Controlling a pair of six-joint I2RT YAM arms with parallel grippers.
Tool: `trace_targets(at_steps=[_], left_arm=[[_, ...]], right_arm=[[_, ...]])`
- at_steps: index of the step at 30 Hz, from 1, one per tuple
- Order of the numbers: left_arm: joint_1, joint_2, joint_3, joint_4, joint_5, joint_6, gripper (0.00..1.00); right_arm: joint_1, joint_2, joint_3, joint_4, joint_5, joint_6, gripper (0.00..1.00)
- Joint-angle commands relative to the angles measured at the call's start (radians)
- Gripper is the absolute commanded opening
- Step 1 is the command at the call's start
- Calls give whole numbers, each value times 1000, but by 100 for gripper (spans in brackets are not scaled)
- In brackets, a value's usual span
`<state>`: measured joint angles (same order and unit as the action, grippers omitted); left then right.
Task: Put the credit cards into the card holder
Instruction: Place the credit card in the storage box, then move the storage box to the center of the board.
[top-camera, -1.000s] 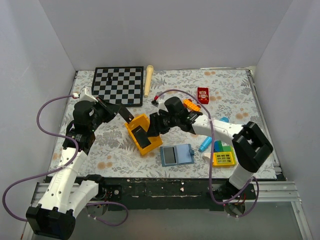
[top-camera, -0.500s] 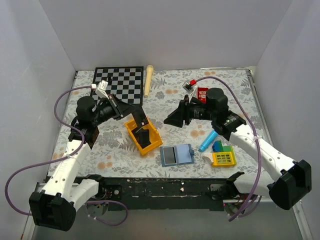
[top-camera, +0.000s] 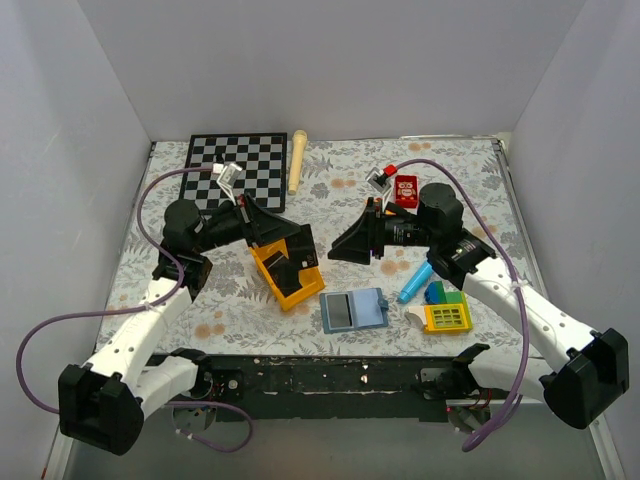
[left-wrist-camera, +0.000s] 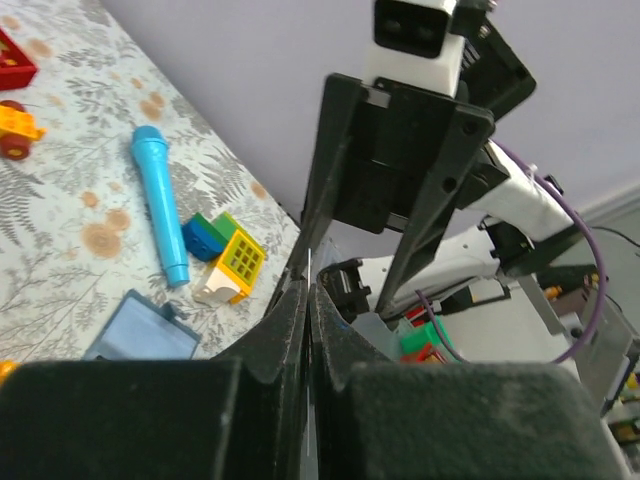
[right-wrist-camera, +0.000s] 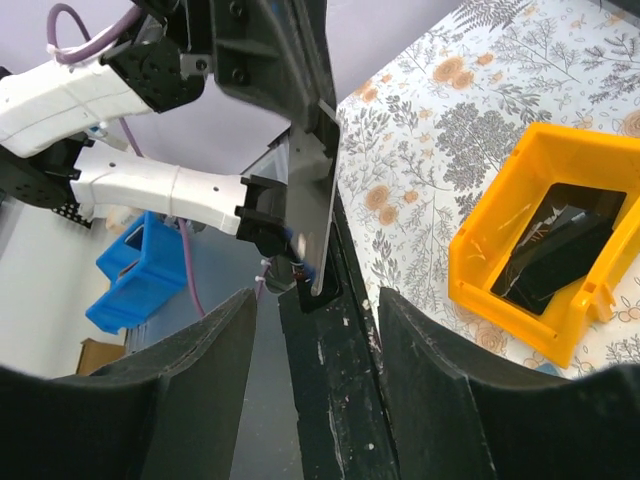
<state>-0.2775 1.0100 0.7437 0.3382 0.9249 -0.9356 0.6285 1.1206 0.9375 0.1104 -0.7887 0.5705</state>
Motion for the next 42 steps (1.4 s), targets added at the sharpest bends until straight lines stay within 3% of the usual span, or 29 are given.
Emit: trace_targets(at_steps=[1,20,42], left_arm=[[-77,13,8,84,-12,-6,0],[-155,39,2,176,-101,-45,0],[-186,59,0,194,-127,-42,0]], right_arm=[[-1,-8,-11,104,-9,49,59],[-1,25,-45,256,-27,164,38],[0,56,-60,380,-66,253,27]])
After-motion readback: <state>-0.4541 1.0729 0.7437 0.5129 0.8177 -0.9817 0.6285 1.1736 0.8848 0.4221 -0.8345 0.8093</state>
